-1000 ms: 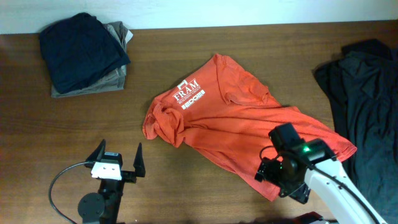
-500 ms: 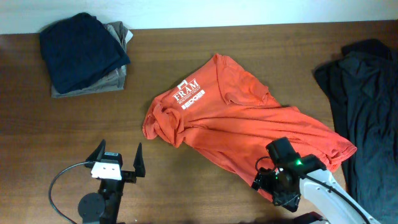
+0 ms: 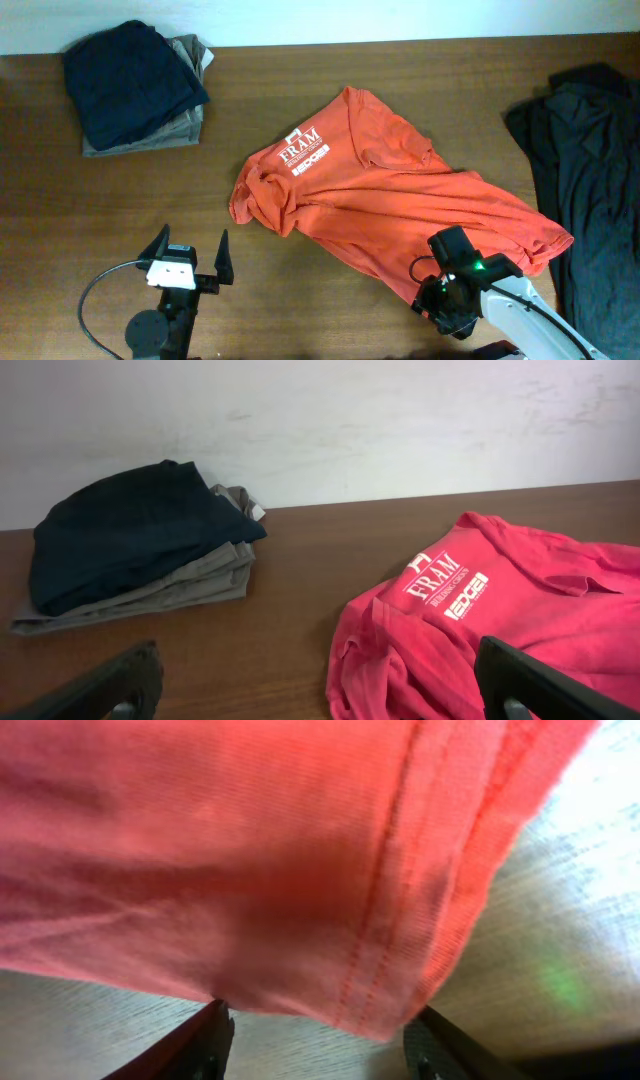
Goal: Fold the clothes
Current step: 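Grasp the lower right hem of the orange T-shirt with the right gripper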
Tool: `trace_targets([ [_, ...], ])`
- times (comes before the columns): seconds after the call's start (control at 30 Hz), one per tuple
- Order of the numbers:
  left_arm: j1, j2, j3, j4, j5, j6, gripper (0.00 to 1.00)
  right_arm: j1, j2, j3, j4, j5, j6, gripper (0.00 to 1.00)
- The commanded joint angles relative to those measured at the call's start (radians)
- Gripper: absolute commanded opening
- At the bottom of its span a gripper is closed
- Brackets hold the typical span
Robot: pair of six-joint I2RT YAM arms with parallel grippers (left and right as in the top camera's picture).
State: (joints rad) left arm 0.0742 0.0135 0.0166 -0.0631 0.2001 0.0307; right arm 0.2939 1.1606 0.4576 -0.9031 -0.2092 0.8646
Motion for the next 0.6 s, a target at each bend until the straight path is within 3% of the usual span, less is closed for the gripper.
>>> trace_targets([
  [0.0, -0.004, -0.008, -0.007, 0.0, -0.011, 0.008, 0.99, -0.006, 0.002, -0.003, 0.029, -0.005, 0.005, 0.59],
  [0.43, -0.004, -0.008, -0.007, 0.0, -0.01, 0.008, 0.99, -0.006, 0.014, -0.008, 0.066, 0.026, 0.065, 0.66],
  [0.5, -0.004, -0.008, -0.007, 0.0, -0.01, 0.008, 0.99, -0.006, 0.022, -0.01, 0.066, 0.03, 0.077, 0.61],
  [0.57, -0.004, -0.008, -0.007, 0.0, -0.01, 0.008, 0.99, -0.006, 0.028, -0.01, 0.066, 0.029, 0.084, 0.48],
])
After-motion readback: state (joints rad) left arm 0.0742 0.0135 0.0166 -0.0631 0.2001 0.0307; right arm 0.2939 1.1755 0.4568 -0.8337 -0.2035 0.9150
